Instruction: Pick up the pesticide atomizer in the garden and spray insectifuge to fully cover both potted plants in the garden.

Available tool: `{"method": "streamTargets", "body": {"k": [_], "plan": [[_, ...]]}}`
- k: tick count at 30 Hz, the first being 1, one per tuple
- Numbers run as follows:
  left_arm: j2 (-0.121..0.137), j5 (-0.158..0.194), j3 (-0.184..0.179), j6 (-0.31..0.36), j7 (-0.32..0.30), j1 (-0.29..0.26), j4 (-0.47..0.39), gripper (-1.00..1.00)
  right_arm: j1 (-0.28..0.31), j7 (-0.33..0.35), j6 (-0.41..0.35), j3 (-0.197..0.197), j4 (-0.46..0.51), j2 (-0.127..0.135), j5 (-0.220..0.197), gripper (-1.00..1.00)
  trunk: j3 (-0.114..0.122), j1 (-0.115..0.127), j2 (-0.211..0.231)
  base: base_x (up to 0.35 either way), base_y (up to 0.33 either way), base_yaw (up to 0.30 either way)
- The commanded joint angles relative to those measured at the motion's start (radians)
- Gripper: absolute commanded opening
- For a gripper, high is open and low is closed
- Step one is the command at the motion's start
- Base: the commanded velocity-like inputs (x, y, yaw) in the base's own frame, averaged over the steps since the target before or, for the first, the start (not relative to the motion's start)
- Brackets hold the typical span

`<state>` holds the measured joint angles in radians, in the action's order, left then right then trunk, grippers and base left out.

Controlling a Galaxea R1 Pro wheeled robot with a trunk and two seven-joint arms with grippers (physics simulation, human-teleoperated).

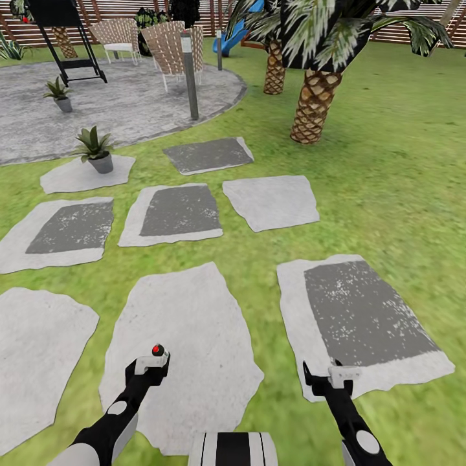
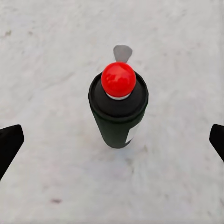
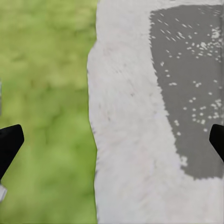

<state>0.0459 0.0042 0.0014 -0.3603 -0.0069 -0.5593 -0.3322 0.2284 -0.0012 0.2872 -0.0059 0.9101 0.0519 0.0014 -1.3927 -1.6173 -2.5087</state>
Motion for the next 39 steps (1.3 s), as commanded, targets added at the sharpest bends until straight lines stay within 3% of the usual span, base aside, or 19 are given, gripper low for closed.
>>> {"method": "streamTargets", "body": {"k": [1,17,24,39], "plan": [[0.000,0.000,0.000,-0.003,-0.001,0.000,0.001,1.00,0.000,0.000,0.006,0.000,0.000,0.000,0.000,1.00,-0.001,0.000,0.000,0.000,0.000,0.000],[0.000,0.000,0.000,-0.003,-0.001,0.000,0.001,1.00,-0.001,0.003,0.010,0.000,0.000,-0.003,0.000,1.00,-0.001,0.000,0.000,0.054,0.000,0.000],[0.001,0.000,0.000,-0.003,-0.001,0.000,0.001,1.00,-0.001,0.003,0.010,0.001,-0.001,-0.003,0.000,1.00,-0.037,-0.003,-0.002,0.000,0.000,0.000],[0.000,0.000,0.000,-0.003,-0.001,0.001,0.001,1.00,0.000,0.000,0.010,0.001,-0.002,-0.004,0.001,1.00,-0.045,-0.003,-0.002,0.037,0.000,0.000]]}}
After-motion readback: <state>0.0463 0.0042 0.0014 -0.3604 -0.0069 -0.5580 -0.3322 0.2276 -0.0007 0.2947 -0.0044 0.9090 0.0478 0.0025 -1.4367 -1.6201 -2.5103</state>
